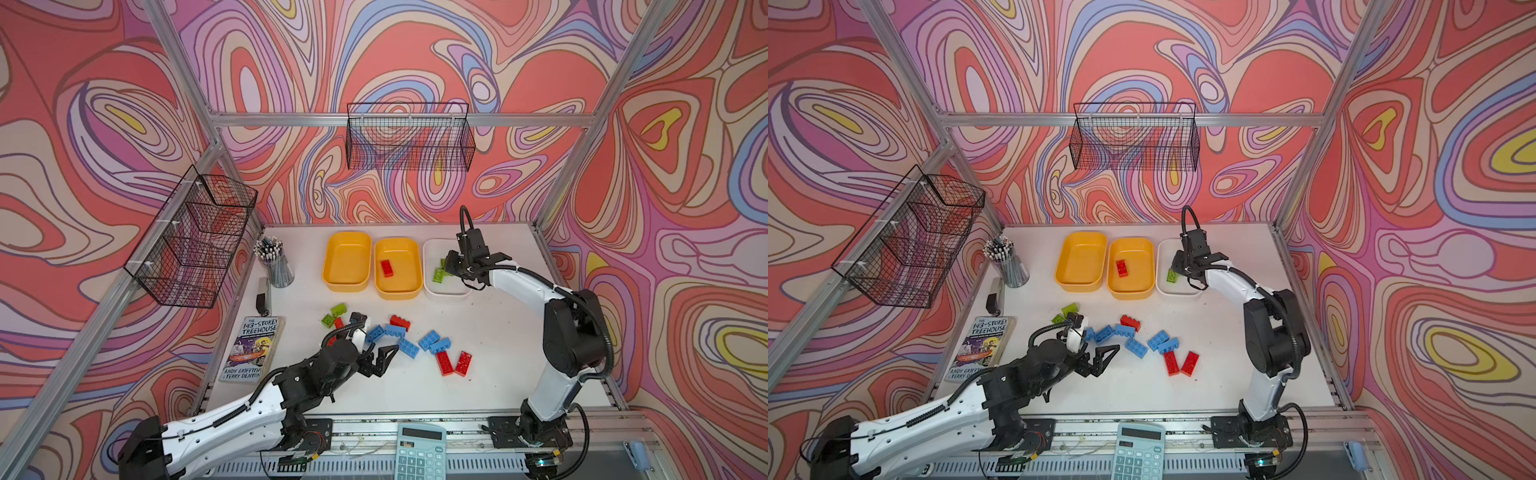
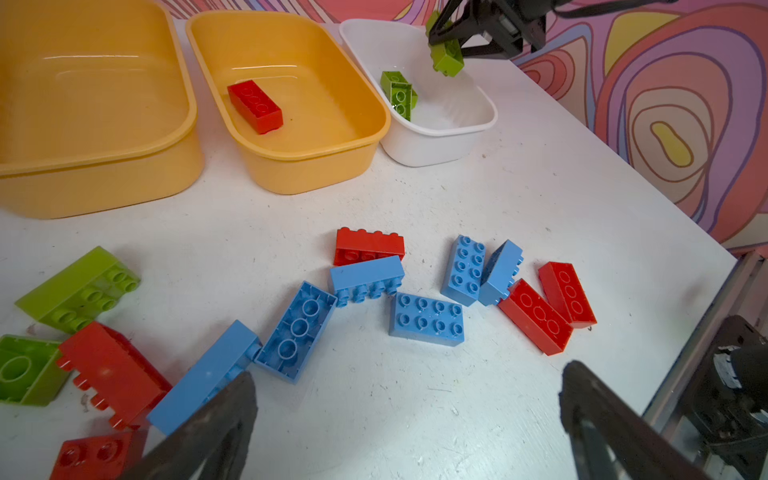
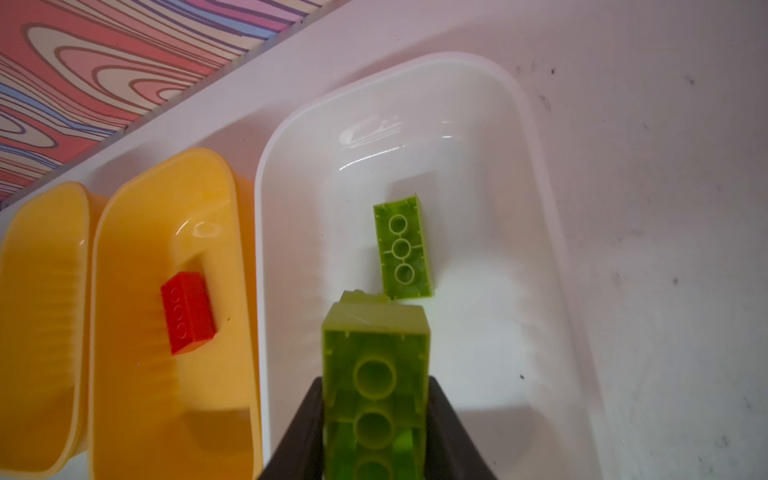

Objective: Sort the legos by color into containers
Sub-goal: 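Carry the lime-green brick with the right gripper and drop it into the white tub, then grasp a lime-green brick with the left gripper while the right gripper withdraws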

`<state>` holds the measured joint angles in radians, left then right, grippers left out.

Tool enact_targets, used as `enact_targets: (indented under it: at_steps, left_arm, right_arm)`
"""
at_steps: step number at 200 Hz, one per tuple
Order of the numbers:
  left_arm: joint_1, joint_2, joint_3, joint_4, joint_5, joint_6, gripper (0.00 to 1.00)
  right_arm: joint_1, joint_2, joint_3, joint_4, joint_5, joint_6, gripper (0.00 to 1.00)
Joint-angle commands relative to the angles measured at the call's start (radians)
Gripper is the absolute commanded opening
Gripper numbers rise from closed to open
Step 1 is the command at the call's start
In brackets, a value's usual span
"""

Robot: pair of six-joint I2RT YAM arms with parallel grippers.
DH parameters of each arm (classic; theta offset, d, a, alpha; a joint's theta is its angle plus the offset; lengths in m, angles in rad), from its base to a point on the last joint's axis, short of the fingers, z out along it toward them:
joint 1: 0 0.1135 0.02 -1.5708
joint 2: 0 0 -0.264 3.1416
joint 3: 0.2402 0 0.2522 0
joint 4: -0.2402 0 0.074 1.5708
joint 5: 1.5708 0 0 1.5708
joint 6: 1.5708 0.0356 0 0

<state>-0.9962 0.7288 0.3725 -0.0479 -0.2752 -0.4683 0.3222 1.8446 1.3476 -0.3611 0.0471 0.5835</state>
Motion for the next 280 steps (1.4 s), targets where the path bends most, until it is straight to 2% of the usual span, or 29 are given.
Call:
enact_targets:
  at_steps: [1,19,44,68,117,160,203,254,280]
  left_arm:
    - [-0.005,-0.027,0.025,-0.077,-0.065,-0.034,1.0]
    - [-0.006,-0.028,0.028,-0.076,-0.079,-0.045,1.0]
    - [-0.006,0.0,0.054,-0.088,-0.086,-0.042,1.0]
    - [-0.005,0.037,0.095,-0.114,-0.088,-0.019,1.0]
    - [-0.006,0.054,0.125,-0.125,-0.081,-0.021,1.0]
    - [-0.006,0.02,0.096,-0.116,-0.061,-0.044,1.0]
    - [-0.005,-0.034,0.081,-0.203,-0.075,-0.132,0.99]
    - [-0.006,-0.14,0.052,-0.397,-0.217,-0.275,0.98]
    - [-0.001,-0.142,0.08,-0.53,-0.323,-0.323,1.0]
  right_arm:
    - [0.006,0.08,0.068,0.006,0.018,-0.049,0.35]
    - [0.006,0.121,0.106,0.017,-0.003,-0.053,0.42]
    - [0.006,0.115,0.119,0.041,-0.019,-0.064,0.63]
    - [0.007,0.072,0.101,0.052,-0.019,-0.083,0.72]
    - [0.006,-0.077,-0.019,0.052,-0.039,-0.096,0.75]
    - [0.021,-0.28,-0.186,0.049,-0.067,-0.098,0.75]
    - [0.114,-0.418,-0.352,0.045,-0.067,-0.093,0.76]
    - [0.273,-0.416,-0.441,0.088,-0.073,-0.059,0.78]
    - [0.302,-0.401,-0.436,0.092,-0.059,-0.054,0.79]
